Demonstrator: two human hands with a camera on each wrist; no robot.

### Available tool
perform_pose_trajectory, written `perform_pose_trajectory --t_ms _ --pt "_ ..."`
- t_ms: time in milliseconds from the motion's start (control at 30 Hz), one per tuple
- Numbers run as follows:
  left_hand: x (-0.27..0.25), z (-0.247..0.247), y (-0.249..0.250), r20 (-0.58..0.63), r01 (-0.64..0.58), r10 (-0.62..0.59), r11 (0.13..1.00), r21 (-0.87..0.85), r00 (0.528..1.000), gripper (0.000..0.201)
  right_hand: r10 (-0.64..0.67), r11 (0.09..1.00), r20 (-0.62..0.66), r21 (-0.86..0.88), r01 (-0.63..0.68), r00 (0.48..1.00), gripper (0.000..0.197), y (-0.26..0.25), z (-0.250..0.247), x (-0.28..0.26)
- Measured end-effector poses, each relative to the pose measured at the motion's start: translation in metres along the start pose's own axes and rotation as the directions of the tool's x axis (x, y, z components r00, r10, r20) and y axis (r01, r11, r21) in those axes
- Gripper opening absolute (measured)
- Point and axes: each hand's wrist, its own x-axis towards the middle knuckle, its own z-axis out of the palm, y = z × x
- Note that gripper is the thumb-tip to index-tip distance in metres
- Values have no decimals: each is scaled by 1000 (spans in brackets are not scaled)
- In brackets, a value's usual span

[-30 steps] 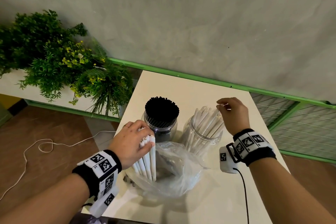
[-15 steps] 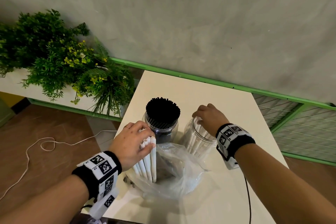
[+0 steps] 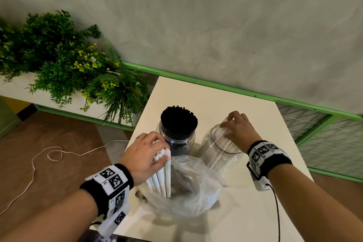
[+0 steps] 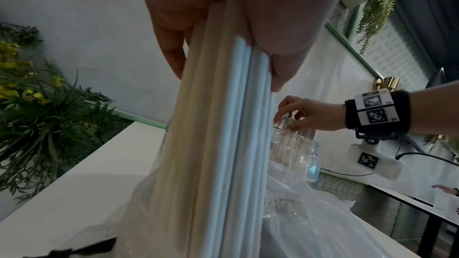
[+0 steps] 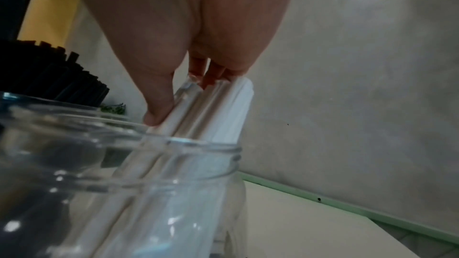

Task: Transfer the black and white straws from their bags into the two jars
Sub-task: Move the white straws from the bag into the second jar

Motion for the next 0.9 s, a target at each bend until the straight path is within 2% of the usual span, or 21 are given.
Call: perform_pose_trajectory --t_ms 133,233,367,433,500,600,767,833,900 --pt "1 0 0 10 7 -7 1000 2 1000 34 -34 999 167 -37 40 985 33 -1 -10 8" --pt "1 1 -1 -2 -3 3 1000 4 1000 33 -74 997 108 12 74 991 19 3 -15 14" --pt "1 1 -2 13 4 -5 1000 6 1000 36 11 997 -37 75 -8 999 17 9 -18 18" --pt "1 0 -2 16 6 -6 1000 3 1000 37 7 999 -46 52 -5 999 25 8 -12 14" --pt "1 0 -2 22 7 -7 1000 0 1000 38 2 1000 -71 8 -2 997 46 8 -4 7" --pt "1 0 -3 26 -2 1 1000 1 1000 37 115 992 -124 72 -107 986 69 12 2 -9" --pt "2 1 -4 22 -1 1 1000 2 1000 37 188 938 10 296 -182 982 86 24 17 -31" --pt "2 1 -4 13 -6 6 1000 5 1000 35 199 895 10 406 -186 980 87 25 21 -27" --pt "3 1 -5 13 -4 3 1000 8 1000 34 175 888 -8 434 -154 985 84 21 23 -19"
